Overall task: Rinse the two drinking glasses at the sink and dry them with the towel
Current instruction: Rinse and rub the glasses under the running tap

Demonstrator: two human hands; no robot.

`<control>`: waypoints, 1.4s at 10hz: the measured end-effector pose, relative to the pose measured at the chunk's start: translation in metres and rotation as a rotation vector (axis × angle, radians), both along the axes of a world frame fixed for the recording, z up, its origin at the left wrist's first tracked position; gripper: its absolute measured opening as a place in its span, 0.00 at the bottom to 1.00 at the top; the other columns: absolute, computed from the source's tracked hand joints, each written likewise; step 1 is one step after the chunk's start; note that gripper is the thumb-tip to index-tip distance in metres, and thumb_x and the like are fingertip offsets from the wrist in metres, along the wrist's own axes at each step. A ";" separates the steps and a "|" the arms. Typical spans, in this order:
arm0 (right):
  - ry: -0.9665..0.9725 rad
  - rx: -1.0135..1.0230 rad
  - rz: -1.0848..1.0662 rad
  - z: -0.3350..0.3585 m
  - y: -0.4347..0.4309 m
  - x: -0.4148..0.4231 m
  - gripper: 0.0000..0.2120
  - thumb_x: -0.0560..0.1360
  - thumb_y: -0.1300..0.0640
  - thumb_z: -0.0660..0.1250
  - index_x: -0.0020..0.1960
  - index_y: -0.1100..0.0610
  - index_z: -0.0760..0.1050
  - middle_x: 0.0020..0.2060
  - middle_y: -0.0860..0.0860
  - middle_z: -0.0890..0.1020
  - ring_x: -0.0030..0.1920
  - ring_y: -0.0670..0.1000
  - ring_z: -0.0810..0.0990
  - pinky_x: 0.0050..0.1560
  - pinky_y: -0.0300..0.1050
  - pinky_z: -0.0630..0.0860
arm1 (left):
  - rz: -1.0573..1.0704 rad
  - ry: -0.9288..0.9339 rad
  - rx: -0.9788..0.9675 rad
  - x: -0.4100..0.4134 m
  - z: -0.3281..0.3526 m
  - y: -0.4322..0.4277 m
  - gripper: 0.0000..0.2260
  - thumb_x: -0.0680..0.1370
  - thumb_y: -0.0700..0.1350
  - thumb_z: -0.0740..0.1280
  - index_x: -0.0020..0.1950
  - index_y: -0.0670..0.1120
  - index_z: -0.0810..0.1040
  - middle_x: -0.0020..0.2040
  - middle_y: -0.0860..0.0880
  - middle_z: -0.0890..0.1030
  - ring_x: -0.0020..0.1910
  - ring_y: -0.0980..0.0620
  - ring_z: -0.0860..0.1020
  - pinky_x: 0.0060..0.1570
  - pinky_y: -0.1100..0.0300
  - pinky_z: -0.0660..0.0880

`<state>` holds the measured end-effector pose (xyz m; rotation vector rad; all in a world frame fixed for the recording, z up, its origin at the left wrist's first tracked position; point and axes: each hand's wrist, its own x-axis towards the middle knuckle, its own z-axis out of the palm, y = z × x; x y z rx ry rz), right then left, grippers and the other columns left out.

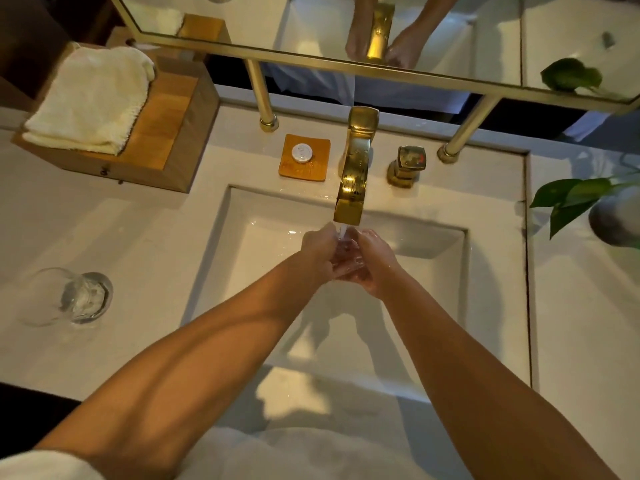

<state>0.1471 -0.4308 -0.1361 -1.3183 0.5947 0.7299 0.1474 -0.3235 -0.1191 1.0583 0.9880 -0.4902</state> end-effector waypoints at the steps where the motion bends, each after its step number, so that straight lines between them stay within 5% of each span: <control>1: 0.112 0.065 -0.066 0.006 -0.002 0.005 0.16 0.81 0.47 0.64 0.57 0.59 0.77 0.47 0.59 0.85 0.39 0.56 0.87 0.40 0.55 0.85 | -0.633 -0.398 0.474 -0.009 0.004 0.003 0.13 0.83 0.48 0.62 0.51 0.40 0.81 0.44 0.41 0.83 0.43 0.43 0.81 0.39 0.55 0.76; 2: 0.360 0.282 -0.079 0.010 -0.007 0.004 0.21 0.80 0.43 0.62 0.44 0.59 0.81 0.34 0.54 0.82 0.32 0.51 0.83 0.28 0.43 0.79 | -1.370 -1.218 1.198 -0.015 -0.001 0.017 0.19 0.84 0.52 0.55 0.49 0.45 0.82 0.47 0.46 0.82 0.45 0.48 0.78 0.43 0.56 0.72; 3: 0.423 0.345 -0.115 0.002 -0.005 -0.002 0.19 0.79 0.44 0.65 0.42 0.58 0.80 0.30 0.52 0.80 0.27 0.50 0.80 0.22 0.42 0.75 | -1.643 -1.509 1.089 -0.004 -0.007 0.044 0.20 0.84 0.53 0.55 0.46 0.47 0.84 0.47 0.49 0.84 0.44 0.49 0.80 0.45 0.54 0.76; 4: 0.447 0.369 -0.272 0.004 0.001 -0.004 0.20 0.80 0.42 0.63 0.47 0.59 0.80 0.32 0.53 0.80 0.31 0.48 0.81 0.29 0.45 0.81 | -1.550 -1.280 1.269 -0.005 0.002 0.034 0.24 0.84 0.56 0.51 0.43 0.47 0.82 0.39 0.49 0.81 0.34 0.49 0.80 0.31 0.57 0.73; 5: 0.359 0.333 -0.369 0.008 0.011 -0.001 0.16 0.79 0.44 0.65 0.50 0.55 0.82 0.48 0.53 0.81 0.56 0.50 0.80 0.59 0.51 0.78 | -0.985 -0.637 1.161 -0.005 0.005 0.004 0.18 0.83 0.52 0.57 0.42 0.45 0.80 0.35 0.51 0.78 0.37 0.47 0.81 0.33 0.58 0.69; 6: 0.307 0.282 -0.328 0.006 0.014 -0.001 0.21 0.79 0.41 0.65 0.60 0.56 0.79 0.49 0.54 0.82 0.56 0.54 0.82 0.55 0.51 0.80 | -0.650 -0.370 0.901 -0.006 0.017 -0.012 0.15 0.82 0.50 0.60 0.47 0.43 0.82 0.41 0.47 0.83 0.41 0.47 0.81 0.42 0.55 0.76; 7: 0.326 0.315 -0.183 0.005 -0.002 -0.001 0.23 0.80 0.41 0.60 0.53 0.59 0.83 0.39 0.55 0.85 0.45 0.53 0.84 0.41 0.47 0.80 | -1.339 -1.052 1.303 -0.022 0.018 0.005 0.18 0.83 0.52 0.57 0.48 0.43 0.81 0.46 0.44 0.83 0.44 0.46 0.80 0.51 0.52 0.74; 8: 0.329 0.280 0.029 0.008 -0.013 0.000 0.20 0.79 0.44 0.64 0.40 0.58 0.82 0.33 0.53 0.81 0.34 0.52 0.81 0.29 0.43 0.77 | -1.740 -1.649 1.116 -0.009 0.008 0.047 0.16 0.83 0.50 0.60 0.47 0.44 0.83 0.45 0.46 0.84 0.46 0.48 0.81 0.60 0.51 0.71; 9: 0.356 0.259 -0.051 0.001 -0.010 0.002 0.16 0.78 0.44 0.66 0.47 0.58 0.80 0.35 0.53 0.80 0.31 0.51 0.80 0.24 0.43 0.77 | -1.616 -1.561 1.301 -0.011 0.003 0.040 0.16 0.84 0.50 0.59 0.47 0.45 0.83 0.43 0.47 0.84 0.44 0.48 0.81 0.58 0.53 0.71; 10: 0.291 0.258 -0.174 0.006 0.003 0.008 0.16 0.79 0.43 0.66 0.54 0.56 0.77 0.39 0.55 0.82 0.33 0.51 0.82 0.31 0.45 0.80 | -0.943 -0.691 1.032 -0.018 0.015 0.009 0.17 0.85 0.52 0.58 0.48 0.45 0.82 0.39 0.48 0.82 0.42 0.48 0.81 0.41 0.58 0.73; 11: 0.163 0.217 -0.166 0.005 0.016 -0.001 0.17 0.80 0.45 0.63 0.54 0.57 0.80 0.44 0.57 0.83 0.48 0.56 0.80 0.54 0.52 0.75 | -0.268 -0.149 0.536 -0.008 0.020 -0.008 0.14 0.83 0.49 0.61 0.52 0.41 0.81 0.46 0.42 0.83 0.49 0.41 0.82 0.44 0.54 0.77; 12: 0.234 0.309 -0.229 -0.005 0.010 -0.007 0.17 0.79 0.44 0.64 0.51 0.58 0.82 0.42 0.55 0.84 0.47 0.53 0.84 0.59 0.49 0.78 | -0.922 -0.503 1.042 -0.021 0.011 -0.011 0.17 0.84 0.51 0.58 0.50 0.41 0.81 0.45 0.44 0.83 0.45 0.44 0.82 0.46 0.51 0.78; 13: 0.289 0.329 -0.185 -0.006 -0.007 0.001 0.19 0.79 0.44 0.64 0.44 0.59 0.83 0.37 0.55 0.83 0.35 0.53 0.84 0.34 0.45 0.81 | -1.569 -1.434 1.396 -0.018 -0.006 0.029 0.13 0.83 0.48 0.61 0.50 0.44 0.83 0.49 0.44 0.85 0.50 0.44 0.82 0.59 0.46 0.76; 14: 0.311 0.345 -0.168 0.000 -0.004 0.003 0.18 0.81 0.45 0.61 0.48 0.59 0.80 0.35 0.55 0.81 0.29 0.52 0.82 0.23 0.43 0.77 | -1.521 -1.376 1.363 -0.012 -0.003 0.038 0.16 0.84 0.50 0.60 0.48 0.43 0.84 0.46 0.43 0.85 0.47 0.44 0.82 0.57 0.48 0.76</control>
